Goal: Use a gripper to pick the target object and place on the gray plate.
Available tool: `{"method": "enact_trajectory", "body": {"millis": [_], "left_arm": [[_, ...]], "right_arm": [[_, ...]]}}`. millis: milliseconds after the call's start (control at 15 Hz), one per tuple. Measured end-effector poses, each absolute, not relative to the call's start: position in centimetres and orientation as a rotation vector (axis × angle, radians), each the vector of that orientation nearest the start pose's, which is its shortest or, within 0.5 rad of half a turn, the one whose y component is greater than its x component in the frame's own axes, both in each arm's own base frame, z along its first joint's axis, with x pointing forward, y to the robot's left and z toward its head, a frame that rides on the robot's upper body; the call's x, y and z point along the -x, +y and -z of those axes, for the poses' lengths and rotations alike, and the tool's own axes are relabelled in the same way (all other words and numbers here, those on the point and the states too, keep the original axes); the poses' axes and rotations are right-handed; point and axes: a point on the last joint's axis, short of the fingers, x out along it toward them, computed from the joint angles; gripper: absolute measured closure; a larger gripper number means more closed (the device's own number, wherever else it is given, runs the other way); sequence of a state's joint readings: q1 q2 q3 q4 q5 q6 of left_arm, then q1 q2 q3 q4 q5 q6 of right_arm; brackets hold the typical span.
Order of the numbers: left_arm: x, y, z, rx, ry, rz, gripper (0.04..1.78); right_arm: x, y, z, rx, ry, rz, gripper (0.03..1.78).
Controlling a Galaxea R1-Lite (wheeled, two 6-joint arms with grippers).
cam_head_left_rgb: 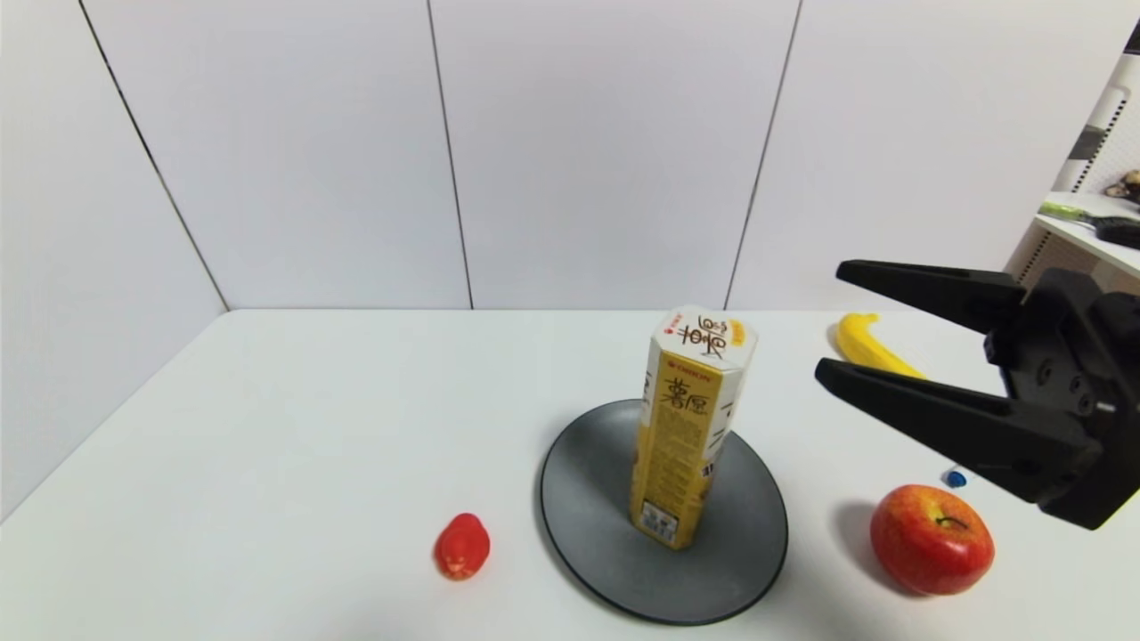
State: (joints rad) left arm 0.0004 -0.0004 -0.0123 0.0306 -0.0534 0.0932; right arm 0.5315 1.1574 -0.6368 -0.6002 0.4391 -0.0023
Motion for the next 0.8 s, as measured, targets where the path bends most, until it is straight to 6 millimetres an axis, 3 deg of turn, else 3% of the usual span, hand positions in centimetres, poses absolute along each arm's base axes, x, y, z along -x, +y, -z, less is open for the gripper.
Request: {"method": "enact_trajectory", "body": {"millis": [200, 467, 800], "left_arm": [[2.4, -0.1, -7.6, -0.093, 0.015, 0.054, 0.13], [2.4, -0.1, -7.6, -0.093, 0.015, 0.054, 0.13], [2.4, -0.1, -7.6, -0.092, 0.015, 0.054, 0.13]], "right_arm": [[-13.0, 6.5, -26.8, 0.01, 0.051, -0.829, 0.13], [-9.9, 2.9, -25.9, 0.072, 0.18, -0.484, 0.12], [-5.5, 0.6, -20.3, 0.191, 0.305, -0.135, 0.12]]}}
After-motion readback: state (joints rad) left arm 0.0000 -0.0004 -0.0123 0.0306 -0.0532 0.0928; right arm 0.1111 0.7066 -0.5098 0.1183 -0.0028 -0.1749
